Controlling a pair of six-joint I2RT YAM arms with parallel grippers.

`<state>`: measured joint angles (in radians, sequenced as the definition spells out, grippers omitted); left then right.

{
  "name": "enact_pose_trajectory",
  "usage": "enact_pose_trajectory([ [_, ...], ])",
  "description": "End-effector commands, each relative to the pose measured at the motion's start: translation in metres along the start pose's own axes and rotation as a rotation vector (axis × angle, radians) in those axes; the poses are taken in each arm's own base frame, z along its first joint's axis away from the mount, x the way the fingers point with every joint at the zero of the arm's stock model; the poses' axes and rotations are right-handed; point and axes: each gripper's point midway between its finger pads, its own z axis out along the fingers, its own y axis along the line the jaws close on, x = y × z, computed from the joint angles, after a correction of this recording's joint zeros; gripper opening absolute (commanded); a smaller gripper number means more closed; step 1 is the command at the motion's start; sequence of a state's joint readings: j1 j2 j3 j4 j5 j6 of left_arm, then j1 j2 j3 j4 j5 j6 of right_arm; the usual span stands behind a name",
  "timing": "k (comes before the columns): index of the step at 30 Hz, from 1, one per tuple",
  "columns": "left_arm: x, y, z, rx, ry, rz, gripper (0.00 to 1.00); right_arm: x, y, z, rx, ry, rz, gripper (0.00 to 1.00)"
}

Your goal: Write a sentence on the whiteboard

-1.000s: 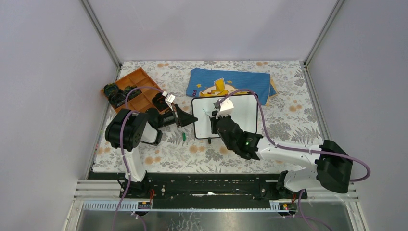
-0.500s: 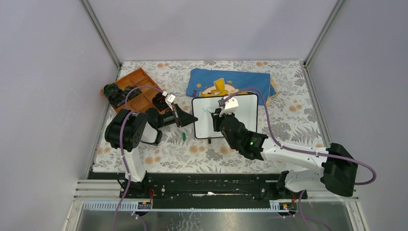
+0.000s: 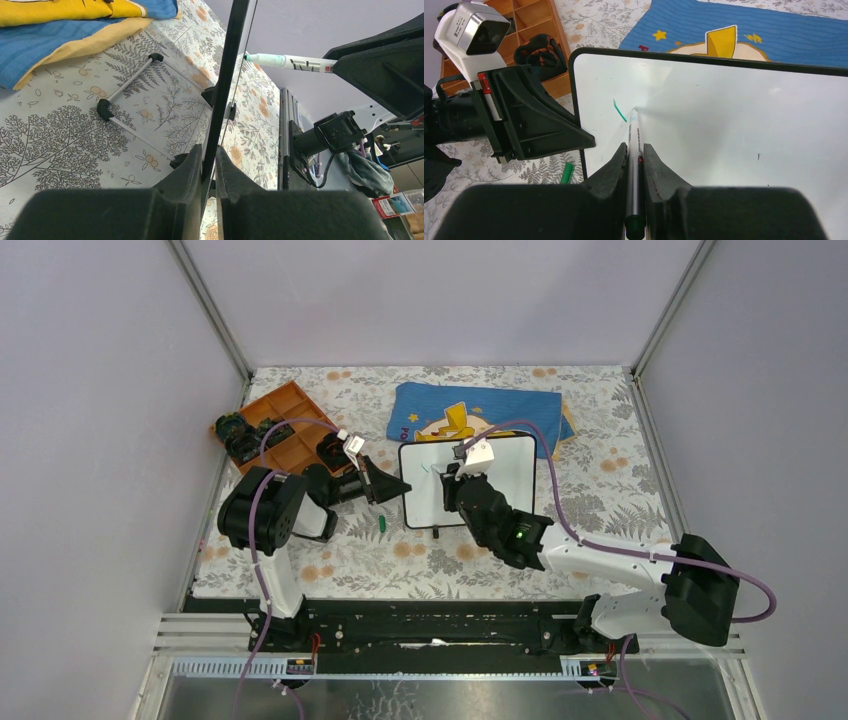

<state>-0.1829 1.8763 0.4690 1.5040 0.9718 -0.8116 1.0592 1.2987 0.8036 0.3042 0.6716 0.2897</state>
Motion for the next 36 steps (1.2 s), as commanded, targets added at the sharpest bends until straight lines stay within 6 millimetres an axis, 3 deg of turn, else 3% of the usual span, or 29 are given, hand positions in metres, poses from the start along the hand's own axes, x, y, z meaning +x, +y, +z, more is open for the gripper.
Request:
enact_pose_trajectory([
  [1, 0.002, -0.003, -0.001, 0.001, 0.002, 0.016, 0.02, -0.025, 0.005, 0.006, 0.015, -0.057, 0.061, 0.0],
  [9, 0.001, -0.003, 0.0, 0.003, 0.002, 0.019, 0.02, -0.015, 0.007, 0.006, -0.005, -0.024, 0.054, 0.0],
  [28, 0.002, -0.003, 0.0, 0.0, 0.006, 0.019, 0.01, 0.036, 0.025, -0.002, -0.082, 0.1, 0.016, 0.0],
  [32, 0.003, -0.002, 0.0, -0.001, 0.007, 0.017, 0.01, 0.034, 0.026, -0.003, -0.085, 0.1, 0.017, 0.0],
  [36, 0.003, -0.002, -0.001, -0.002, 0.008, 0.017, 0.01, 0.011, 0.024, -0.011, -0.093, 0.052, 0.041, 0.0],
])
